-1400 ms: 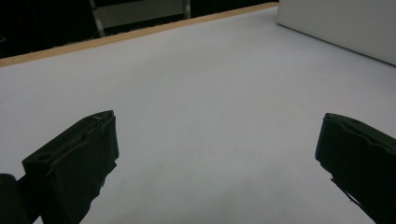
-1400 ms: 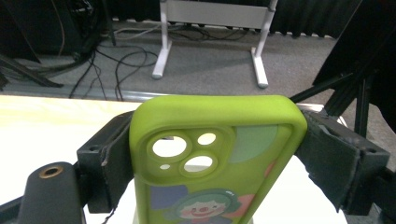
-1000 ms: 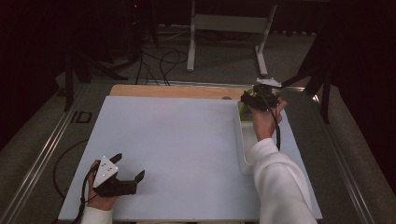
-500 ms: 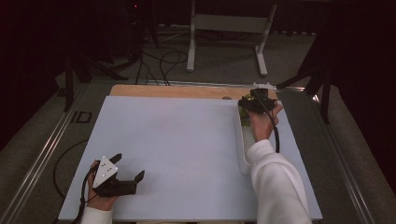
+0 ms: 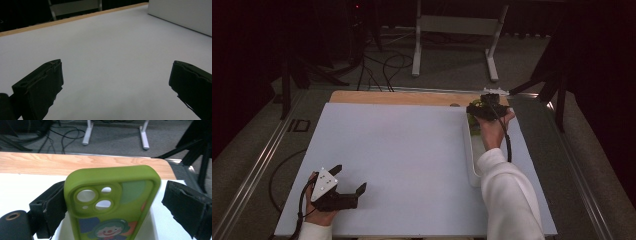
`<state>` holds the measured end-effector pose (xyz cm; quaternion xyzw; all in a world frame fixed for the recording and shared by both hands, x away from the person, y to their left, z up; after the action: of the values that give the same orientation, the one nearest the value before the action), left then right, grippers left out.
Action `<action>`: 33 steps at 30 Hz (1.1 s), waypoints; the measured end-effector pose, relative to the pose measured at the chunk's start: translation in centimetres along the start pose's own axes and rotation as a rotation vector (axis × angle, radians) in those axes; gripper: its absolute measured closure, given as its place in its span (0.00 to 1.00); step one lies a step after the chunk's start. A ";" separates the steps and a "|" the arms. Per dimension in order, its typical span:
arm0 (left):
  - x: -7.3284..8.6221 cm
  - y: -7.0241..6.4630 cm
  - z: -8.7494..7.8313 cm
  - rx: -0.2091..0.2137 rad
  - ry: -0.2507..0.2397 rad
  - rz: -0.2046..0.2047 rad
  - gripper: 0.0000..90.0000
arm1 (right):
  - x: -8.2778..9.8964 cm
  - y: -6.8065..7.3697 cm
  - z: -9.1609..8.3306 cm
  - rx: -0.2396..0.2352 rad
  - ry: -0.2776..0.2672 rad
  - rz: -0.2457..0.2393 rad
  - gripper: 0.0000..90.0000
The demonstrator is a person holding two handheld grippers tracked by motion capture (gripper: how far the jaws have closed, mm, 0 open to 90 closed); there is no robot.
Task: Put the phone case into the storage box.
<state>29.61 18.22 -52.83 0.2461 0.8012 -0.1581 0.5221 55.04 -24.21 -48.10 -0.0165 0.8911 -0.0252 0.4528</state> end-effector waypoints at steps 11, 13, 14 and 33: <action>0.0 0.0 0.0 -0.004 0.001 -0.002 0.00 | -0.9 1.0 -0.8 -0.079 -0.035 -0.002 0.09; 0.0 0.0 0.0 -0.003 0.001 -0.001 0.00 | -0.8 1.3 -1.1 -0.097 -0.035 -0.011 0.09; 0.0 0.0 0.0 -0.003 0.001 -0.001 0.00 | -0.8 1.4 -1.2 -0.105 -0.034 -0.012 0.09; -0.8 -0.5 -0.1 0.025 -0.021 0.011 0.00 | 1.1 2.8 -5.8 -0.293 -0.098 -0.083 0.09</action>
<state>29.54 17.66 -52.10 0.2552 0.7923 -0.1679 0.5282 49.71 -21.26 -45.77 -0.1204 0.8606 0.0873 0.4870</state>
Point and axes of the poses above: each handheld gripper's, and its own axes: z roughly forward along the jaws, x roughly out of its underside, y roughly to its left, the point moved 9 cm from there along z, roughly forward along the jaws, and after that the axes turned 1 degree about x, right-handed, at the moved point
